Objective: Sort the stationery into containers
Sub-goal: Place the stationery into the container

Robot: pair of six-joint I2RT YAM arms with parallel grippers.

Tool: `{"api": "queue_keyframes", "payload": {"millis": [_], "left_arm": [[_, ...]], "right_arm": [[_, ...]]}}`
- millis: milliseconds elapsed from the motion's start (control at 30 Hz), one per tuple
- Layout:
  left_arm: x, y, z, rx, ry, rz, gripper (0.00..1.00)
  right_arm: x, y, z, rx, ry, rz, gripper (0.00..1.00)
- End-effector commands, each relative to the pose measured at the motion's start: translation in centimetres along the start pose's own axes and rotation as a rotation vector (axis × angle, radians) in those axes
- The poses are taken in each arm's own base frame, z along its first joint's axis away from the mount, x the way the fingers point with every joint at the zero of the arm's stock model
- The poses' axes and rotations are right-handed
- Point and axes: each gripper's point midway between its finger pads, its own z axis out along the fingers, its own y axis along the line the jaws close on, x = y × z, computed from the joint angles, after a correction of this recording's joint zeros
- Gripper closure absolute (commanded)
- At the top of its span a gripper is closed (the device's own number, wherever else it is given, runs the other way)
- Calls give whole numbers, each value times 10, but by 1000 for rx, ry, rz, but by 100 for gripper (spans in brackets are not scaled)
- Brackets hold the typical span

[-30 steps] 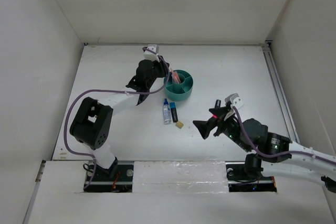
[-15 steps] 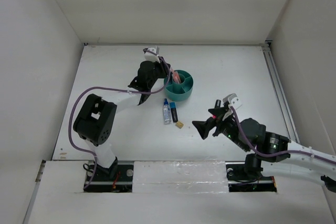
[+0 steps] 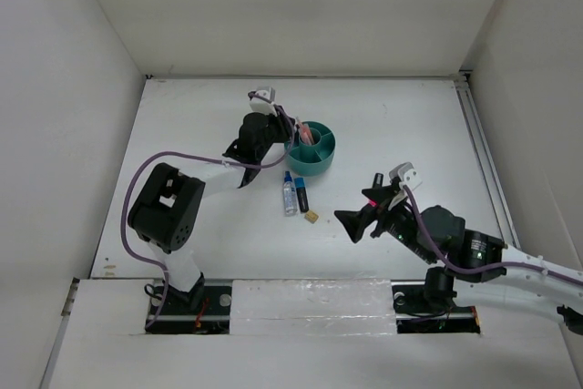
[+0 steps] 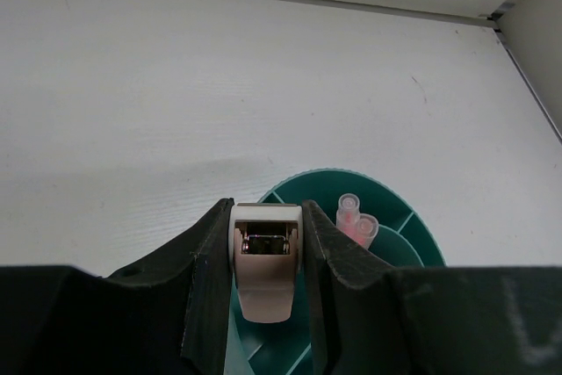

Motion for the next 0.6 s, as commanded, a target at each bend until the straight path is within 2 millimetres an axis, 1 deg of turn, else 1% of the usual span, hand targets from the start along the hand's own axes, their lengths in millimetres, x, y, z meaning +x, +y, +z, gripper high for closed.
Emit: {"api": "queue_keyframes", "payload": {"millis": [0,100,133,233,333,367,400,567], "left_arm": [[-22,-9,-7,38,-88,-23,100],[-22,-11,-7,47,-84,-31,100],[-18,-9,-8,43,-75,-31,100],[-21,-15,-11,73,-87,-44,100],[-23,-16,-13,77,-95,-45,100],[-22,-17,-13,85,-91,-44,100],[-22,-17,-13,85,-91,-44,100],[-20,-21,-11,106,-79,-52,100]], "right_arm": [[-27,8,-5,-33,-61,22,1],[-25,9,-4,-30,-53,17,1],[-25,9,-4,-30,-53,17,1],[-25,9,-4,-30,-53,17,1],[-25,9,-4,-30,-53,17,1],[-25,9,-4,-30,-53,17,1],[-21,8,-3,-28,-46,13,1],[-20,9,-3,-37,-43,13,1]]}}
